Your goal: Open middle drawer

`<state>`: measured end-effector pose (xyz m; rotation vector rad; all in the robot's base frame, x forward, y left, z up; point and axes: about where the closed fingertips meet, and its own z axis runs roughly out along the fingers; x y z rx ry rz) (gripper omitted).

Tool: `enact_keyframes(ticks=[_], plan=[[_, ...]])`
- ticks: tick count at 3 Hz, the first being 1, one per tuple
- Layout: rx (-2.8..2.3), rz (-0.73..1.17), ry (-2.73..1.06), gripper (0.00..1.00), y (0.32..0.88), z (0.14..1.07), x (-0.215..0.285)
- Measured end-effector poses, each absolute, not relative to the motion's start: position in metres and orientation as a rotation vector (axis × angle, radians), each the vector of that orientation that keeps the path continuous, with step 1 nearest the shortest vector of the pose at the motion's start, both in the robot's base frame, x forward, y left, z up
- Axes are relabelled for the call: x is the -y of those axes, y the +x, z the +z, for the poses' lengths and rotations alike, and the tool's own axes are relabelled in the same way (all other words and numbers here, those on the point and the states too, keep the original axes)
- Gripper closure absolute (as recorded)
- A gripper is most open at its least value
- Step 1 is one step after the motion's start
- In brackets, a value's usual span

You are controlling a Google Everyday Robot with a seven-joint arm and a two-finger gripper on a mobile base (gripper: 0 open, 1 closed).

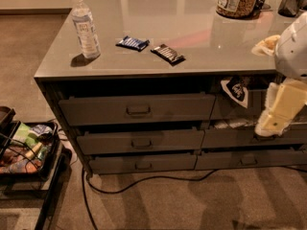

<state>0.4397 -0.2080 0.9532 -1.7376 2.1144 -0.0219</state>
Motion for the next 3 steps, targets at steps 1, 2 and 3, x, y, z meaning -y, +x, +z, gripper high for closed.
enact_keyframes(ticks=[1,2,3], plan=[[-1.895,0.088,-1.739,0.0,0.4706,0.9332,0.1886],[-1.811,0.092,-1.791,0.0,0.4739,0.9312,0.1822],[-1.813,0.099,-1.787,0.0,0.4755,0.9287,0.1823]])
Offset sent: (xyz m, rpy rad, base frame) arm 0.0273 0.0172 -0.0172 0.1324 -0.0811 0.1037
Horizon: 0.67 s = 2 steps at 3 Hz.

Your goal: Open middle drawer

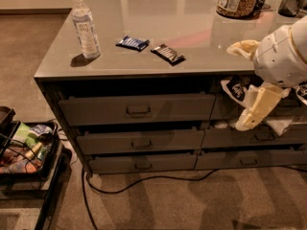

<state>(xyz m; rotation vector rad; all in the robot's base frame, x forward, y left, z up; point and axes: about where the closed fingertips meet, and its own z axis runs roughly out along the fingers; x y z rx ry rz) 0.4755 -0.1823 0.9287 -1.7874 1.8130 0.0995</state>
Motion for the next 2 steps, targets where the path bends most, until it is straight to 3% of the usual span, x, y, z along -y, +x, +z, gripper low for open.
enact_keyframes(ticks=[2], plan=[[-1.836,0.24,-1.802,0.0,0.496,0.812,0.188]])
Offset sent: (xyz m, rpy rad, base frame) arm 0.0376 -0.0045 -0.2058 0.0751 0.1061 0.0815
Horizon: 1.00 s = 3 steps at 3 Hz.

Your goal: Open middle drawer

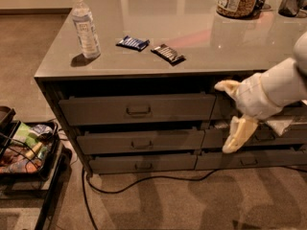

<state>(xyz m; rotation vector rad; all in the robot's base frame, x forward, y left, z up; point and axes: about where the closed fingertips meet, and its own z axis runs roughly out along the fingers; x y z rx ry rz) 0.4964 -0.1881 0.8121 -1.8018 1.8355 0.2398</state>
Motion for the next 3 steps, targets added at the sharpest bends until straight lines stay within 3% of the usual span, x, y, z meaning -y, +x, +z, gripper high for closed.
enact_keyframes(ticks=[2,3], plan=[[-1.686,0.354,-1.879,0.0,0.518,0.703,0.171],[-1.688,0.359,-1.877,0.0,0.517,0.701,0.171]])
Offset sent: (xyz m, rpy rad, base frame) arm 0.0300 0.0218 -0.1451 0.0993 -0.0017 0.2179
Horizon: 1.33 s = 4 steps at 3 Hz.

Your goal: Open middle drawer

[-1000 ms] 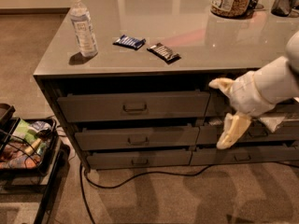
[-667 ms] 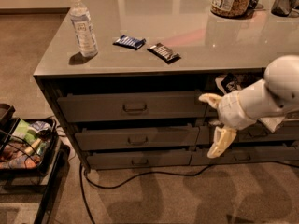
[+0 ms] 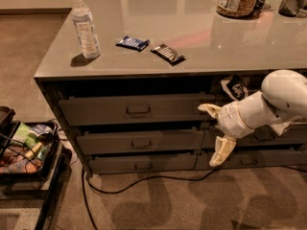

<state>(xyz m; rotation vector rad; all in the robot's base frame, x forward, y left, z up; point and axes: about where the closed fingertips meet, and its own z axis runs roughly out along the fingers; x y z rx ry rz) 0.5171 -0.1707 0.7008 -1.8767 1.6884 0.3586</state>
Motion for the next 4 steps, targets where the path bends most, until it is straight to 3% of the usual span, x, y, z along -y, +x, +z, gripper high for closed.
enact_keyframes(ticks=[3,4], plan=[[-1.661,0.597,-1.686,0.0,0.507,0.514,0.101],[-1.661,0.597,-1.686,0.0,0.507,0.514,0.101]])
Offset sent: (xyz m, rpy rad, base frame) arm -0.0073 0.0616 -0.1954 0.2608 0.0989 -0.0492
